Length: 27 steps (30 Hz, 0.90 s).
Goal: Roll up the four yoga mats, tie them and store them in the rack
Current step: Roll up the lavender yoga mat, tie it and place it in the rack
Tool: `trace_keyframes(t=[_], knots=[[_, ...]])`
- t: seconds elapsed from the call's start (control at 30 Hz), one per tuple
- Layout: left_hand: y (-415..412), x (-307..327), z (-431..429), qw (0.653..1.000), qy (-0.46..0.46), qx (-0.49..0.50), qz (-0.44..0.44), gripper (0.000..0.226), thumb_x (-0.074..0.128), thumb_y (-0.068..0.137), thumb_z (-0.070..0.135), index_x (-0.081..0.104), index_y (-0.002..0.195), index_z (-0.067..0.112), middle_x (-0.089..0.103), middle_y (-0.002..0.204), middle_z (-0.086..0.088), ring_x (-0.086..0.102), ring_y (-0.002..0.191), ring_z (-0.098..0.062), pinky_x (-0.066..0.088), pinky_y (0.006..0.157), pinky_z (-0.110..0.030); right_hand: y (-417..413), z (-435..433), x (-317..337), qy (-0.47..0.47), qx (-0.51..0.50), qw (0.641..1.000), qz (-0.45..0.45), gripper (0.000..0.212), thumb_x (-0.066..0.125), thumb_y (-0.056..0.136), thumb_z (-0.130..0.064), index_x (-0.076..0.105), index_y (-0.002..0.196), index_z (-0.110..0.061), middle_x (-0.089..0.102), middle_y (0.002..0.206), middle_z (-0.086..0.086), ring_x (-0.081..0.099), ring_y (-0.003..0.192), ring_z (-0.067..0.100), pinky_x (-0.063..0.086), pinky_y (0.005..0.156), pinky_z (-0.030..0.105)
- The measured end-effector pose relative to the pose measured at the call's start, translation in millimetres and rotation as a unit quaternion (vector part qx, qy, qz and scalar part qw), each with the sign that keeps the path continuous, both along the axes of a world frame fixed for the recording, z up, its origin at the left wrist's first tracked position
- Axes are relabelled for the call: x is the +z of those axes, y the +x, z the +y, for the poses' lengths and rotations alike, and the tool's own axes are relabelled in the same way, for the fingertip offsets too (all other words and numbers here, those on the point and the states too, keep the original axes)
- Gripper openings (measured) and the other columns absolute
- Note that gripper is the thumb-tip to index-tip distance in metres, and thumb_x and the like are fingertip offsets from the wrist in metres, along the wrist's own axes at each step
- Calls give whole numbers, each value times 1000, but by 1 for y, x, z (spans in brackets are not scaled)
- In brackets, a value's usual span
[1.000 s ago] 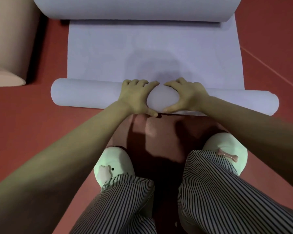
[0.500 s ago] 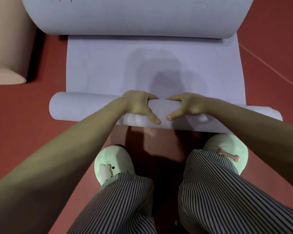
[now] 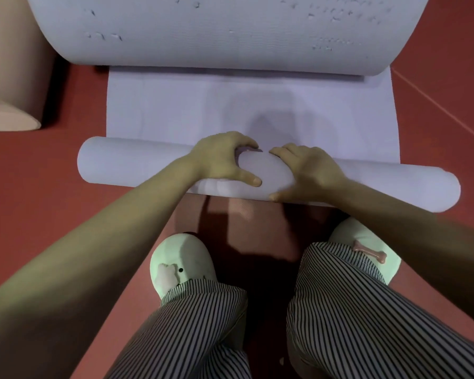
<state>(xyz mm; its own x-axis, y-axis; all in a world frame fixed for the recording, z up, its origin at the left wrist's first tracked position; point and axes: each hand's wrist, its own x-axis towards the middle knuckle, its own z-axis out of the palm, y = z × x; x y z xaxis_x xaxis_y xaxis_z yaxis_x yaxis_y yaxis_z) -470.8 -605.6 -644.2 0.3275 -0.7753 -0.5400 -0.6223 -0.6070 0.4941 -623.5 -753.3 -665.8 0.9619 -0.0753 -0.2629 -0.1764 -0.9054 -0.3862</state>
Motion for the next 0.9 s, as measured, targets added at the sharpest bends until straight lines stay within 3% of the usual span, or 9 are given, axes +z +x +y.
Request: trace_keyframes(t=[0.1,0.23,0.4,0.53,0.63,0.77,0.83,0.9], knots=[[-10,-7,18,988,-112,-24,-105,91,46,58,80,59,125,21,64,120,4,59,108,-21,40,88,-32,13,-11,4,22,-2,996,87,91,72,67,-61,36,141,-22,47,133,-2,51,116,20,37,94,32],[-13,-11,18,970,-36,-115,-210,122,35,41,92,44,141,22,56,132,0,56,114,-27,36,93,-40,19,-17,6,58,-14,993,103,87,72,69,-59,37,141,-26,47,131,-6,49,117,16,34,95,27],[1,-1,1,979,17,-106,-174,116,34,36,91,43,136,33,62,120,7,60,107,-22,36,84,-34,33,-28,7,153,-45,974,162,64,74,68,-56,51,125,-35,50,109,-16,52,103,9,37,89,25],[7,5,-9,987,45,-93,-124,94,66,48,82,45,130,41,65,114,12,60,102,-17,38,81,-29,39,-36,7,210,-57,952,216,62,76,68,-53,54,123,-37,59,110,-16,56,102,9,40,90,25],[-1,3,-4,992,57,-81,-84,83,75,54,71,49,128,44,65,111,15,59,102,-15,38,82,-26,29,-33,6,234,-60,937,251,66,76,67,-53,53,126,-37,61,116,-14,56,104,11,43,95,28],[-4,0,-1,993,63,-79,-69,82,75,55,71,48,128,47,65,110,17,57,99,-12,37,82,-26,18,-25,12,210,-69,946,238,71,73,69,-55,48,133,-38,55,128,-12,51,113,12,37,95,25],[-1,2,-6,993,76,-78,-55,82,75,55,70,48,129,47,64,111,17,55,98,-12,38,83,-26,21,-24,21,133,-46,967,213,76,71,70,-58,43,138,-37,51,136,-11,48,121,15,34,97,26],[4,2,-10,993,86,-78,-34,80,74,56,70,49,128,46,64,112,18,56,101,-12,41,86,-28,27,-19,28,25,19,987,158,73,69,70,-60,47,133,-32,56,131,-9,51,117,17,33,91,27]])
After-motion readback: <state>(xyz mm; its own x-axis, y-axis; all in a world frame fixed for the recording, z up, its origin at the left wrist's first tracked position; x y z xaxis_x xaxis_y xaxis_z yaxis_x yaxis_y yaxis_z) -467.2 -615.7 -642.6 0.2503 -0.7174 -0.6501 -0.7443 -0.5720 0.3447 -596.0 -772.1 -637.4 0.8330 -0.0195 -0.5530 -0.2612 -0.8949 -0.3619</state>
